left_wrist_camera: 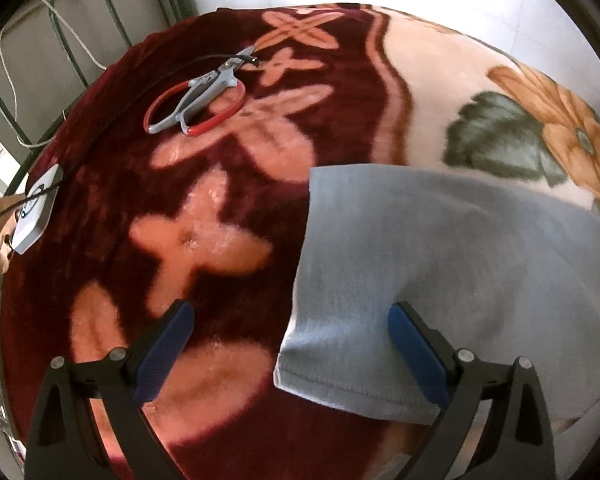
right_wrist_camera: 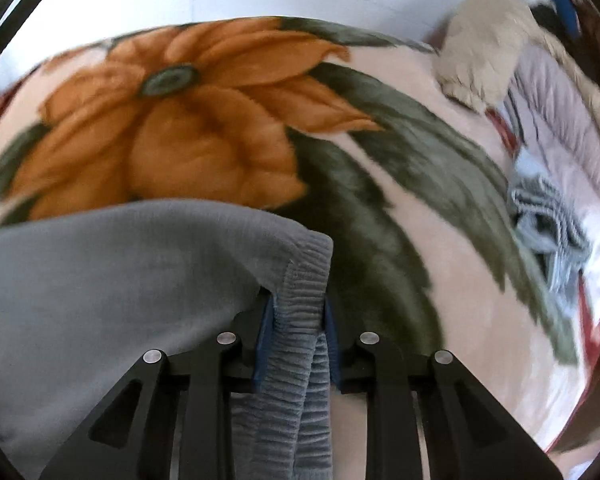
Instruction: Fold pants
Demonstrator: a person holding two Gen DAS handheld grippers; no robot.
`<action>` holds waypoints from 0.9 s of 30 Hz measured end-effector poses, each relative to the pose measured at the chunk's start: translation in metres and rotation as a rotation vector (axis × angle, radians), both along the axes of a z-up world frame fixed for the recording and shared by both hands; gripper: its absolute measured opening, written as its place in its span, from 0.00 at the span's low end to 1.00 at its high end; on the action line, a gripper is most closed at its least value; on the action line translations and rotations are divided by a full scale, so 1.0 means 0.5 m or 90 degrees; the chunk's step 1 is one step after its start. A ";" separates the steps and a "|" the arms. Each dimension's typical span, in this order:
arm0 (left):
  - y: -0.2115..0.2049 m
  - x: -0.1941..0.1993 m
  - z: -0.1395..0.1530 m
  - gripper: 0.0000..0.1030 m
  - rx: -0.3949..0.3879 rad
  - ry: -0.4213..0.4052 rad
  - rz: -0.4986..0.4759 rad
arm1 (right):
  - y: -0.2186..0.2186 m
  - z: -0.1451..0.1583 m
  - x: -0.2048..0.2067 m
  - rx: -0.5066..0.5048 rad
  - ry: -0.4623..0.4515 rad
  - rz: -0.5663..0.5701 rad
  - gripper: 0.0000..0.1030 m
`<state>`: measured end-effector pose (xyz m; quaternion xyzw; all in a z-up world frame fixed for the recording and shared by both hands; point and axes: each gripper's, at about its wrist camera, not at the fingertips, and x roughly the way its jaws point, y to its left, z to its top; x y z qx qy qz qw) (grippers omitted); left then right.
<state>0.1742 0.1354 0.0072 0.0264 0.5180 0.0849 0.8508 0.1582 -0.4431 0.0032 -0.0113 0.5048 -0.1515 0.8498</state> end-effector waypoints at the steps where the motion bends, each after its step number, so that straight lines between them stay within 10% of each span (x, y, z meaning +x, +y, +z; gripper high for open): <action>1: 0.004 0.001 -0.002 0.98 -0.005 0.000 0.003 | 0.004 -0.002 -0.001 -0.012 -0.001 0.004 0.25; 13: 0.016 0.029 0.036 0.98 -0.037 -0.035 0.008 | 0.038 0.097 -0.081 0.020 -0.078 0.008 0.36; 19: -0.012 0.085 -0.009 0.98 0.083 -0.002 -0.005 | 0.065 0.096 -0.120 0.044 -0.075 0.024 0.38; 27: 0.053 0.066 0.022 0.96 0.127 -0.014 0.041 | 0.056 0.086 -0.181 0.092 -0.066 -0.014 0.38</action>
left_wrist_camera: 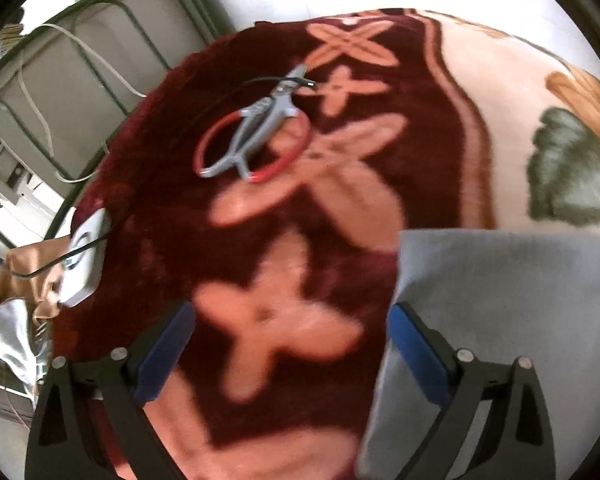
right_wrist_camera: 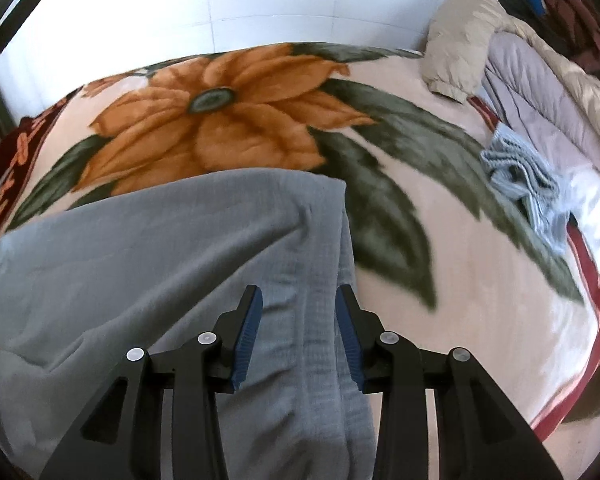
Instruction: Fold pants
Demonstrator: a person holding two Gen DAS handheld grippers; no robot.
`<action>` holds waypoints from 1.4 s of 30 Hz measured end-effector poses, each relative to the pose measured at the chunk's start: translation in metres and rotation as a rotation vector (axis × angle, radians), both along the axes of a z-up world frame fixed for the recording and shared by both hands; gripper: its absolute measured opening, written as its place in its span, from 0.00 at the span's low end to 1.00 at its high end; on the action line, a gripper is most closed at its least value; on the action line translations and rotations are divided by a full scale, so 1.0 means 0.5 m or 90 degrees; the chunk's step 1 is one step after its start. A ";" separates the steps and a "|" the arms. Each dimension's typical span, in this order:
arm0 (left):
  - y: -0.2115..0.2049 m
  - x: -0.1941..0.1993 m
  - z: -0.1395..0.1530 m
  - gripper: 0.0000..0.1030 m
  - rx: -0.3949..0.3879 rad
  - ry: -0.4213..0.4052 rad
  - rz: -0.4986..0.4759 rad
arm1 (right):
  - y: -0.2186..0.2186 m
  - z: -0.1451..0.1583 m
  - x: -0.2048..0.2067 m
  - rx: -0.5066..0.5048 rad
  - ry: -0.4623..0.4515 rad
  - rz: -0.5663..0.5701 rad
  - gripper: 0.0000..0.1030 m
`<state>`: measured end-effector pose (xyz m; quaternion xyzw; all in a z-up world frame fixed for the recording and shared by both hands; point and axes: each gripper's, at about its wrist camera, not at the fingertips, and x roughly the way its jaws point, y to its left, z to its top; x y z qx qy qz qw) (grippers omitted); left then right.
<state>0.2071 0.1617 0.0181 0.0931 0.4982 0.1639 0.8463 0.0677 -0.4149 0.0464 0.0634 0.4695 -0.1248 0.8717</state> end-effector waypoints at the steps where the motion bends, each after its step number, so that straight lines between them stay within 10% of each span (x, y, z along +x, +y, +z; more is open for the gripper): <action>1: 0.007 -0.013 0.009 0.96 -0.016 0.000 -0.006 | 0.003 0.004 -0.009 0.005 -0.002 0.000 0.38; 10: 0.005 -0.198 0.107 0.96 -0.128 -0.003 -0.044 | 0.077 0.046 -0.118 0.028 -0.016 0.027 0.47; 22: -0.023 -0.390 0.125 0.96 -0.142 0.012 -0.079 | 0.095 0.052 -0.250 0.018 -0.006 0.027 0.49; 42: -0.028 -0.420 0.019 0.96 -0.208 0.048 -0.022 | -0.019 -0.035 -0.295 0.069 0.043 -0.076 0.50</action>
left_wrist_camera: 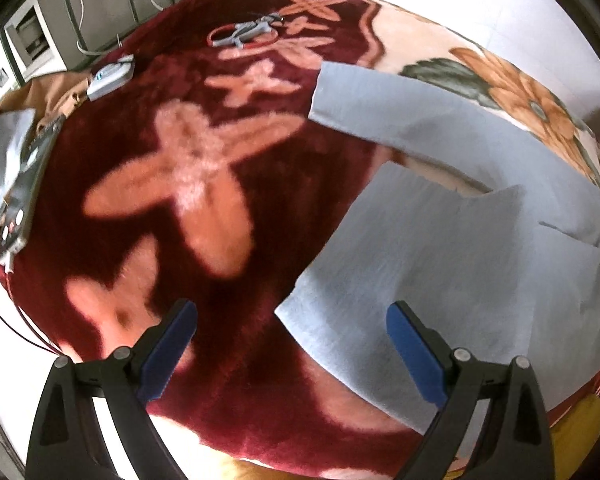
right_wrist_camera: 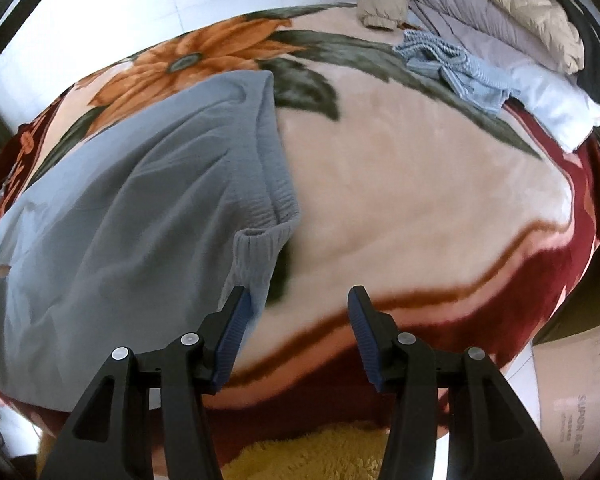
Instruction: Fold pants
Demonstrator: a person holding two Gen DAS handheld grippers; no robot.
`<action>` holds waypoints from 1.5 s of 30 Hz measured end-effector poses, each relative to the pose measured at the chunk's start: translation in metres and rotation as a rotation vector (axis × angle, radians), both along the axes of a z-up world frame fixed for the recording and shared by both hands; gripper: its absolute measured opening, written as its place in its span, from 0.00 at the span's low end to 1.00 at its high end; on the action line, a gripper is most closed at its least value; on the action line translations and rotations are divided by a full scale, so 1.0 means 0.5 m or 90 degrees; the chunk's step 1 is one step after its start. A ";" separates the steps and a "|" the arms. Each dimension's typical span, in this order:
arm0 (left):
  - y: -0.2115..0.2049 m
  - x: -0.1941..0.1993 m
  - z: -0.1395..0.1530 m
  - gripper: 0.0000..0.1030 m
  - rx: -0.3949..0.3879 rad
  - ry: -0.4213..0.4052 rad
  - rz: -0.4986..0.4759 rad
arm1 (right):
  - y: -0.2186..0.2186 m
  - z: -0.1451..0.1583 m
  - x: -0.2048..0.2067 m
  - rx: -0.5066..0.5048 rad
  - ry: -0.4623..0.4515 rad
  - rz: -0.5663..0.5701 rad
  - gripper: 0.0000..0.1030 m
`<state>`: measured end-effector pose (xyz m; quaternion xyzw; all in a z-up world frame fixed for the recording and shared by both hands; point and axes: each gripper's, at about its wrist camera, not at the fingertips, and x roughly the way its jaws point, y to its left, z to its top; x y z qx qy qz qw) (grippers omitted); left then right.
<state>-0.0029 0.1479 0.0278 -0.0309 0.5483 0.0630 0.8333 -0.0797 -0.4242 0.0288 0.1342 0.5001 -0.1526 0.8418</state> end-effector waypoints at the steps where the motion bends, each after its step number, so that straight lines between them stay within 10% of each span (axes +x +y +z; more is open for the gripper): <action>1: 0.000 -0.001 -0.006 0.96 -0.003 0.003 0.002 | -0.003 -0.005 0.000 0.010 -0.001 -0.006 0.50; 18: -0.057 0.016 -0.017 0.82 -0.032 -0.007 0.009 | 0.027 0.004 -0.009 0.047 -0.036 0.021 0.60; 26: -0.097 0.027 0.011 0.12 -0.032 -0.007 -0.009 | -0.019 -0.008 0.012 0.115 -0.007 0.020 0.60; 45: -0.086 0.004 0.044 0.09 -0.022 0.011 0.053 | -0.050 -0.067 0.043 0.179 0.023 0.045 0.59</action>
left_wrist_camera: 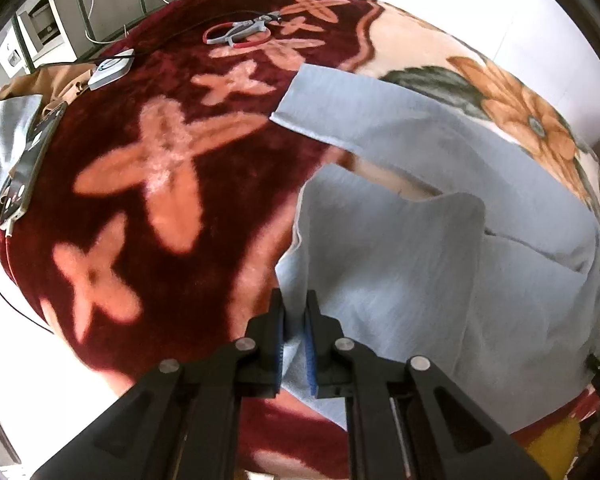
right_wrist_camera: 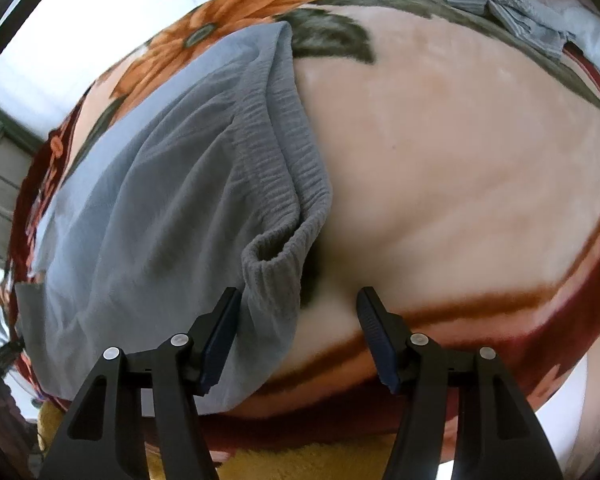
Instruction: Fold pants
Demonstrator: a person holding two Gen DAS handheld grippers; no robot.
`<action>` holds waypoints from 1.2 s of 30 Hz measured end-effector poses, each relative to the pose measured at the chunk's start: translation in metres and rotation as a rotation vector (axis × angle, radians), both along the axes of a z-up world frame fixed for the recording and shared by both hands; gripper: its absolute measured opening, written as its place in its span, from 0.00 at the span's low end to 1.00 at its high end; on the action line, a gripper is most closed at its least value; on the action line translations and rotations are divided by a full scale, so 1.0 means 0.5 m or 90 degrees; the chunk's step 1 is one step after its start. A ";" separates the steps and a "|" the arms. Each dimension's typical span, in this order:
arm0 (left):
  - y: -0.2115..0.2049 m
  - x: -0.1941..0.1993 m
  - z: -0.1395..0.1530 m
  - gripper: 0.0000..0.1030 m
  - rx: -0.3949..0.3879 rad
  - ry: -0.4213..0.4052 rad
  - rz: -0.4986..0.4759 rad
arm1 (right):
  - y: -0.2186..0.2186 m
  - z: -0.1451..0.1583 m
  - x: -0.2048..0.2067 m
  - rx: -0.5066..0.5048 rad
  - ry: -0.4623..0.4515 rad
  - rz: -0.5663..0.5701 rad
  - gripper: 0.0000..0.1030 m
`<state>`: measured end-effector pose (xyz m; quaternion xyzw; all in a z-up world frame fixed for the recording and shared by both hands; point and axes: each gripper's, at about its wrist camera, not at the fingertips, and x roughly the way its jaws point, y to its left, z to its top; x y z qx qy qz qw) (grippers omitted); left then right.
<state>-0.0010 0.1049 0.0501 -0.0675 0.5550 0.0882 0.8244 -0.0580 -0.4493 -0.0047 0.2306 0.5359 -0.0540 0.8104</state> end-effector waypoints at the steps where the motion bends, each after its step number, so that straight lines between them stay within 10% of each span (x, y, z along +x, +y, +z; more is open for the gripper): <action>1: 0.002 0.004 0.001 0.09 0.001 0.000 -0.006 | 0.001 0.001 -0.005 0.000 -0.002 -0.009 0.57; 22: 0.018 0.036 -0.047 0.37 -0.046 0.014 -0.074 | 0.038 -0.007 -0.013 -0.062 0.014 -0.059 0.51; 29: 0.025 0.019 -0.042 0.08 -0.080 0.000 -0.091 | 0.051 -0.001 0.002 -0.085 0.010 -0.052 0.43; 36: 0.019 -0.013 -0.001 0.05 -0.068 -0.009 -0.082 | 0.038 0.022 -0.007 -0.043 -0.028 -0.043 0.09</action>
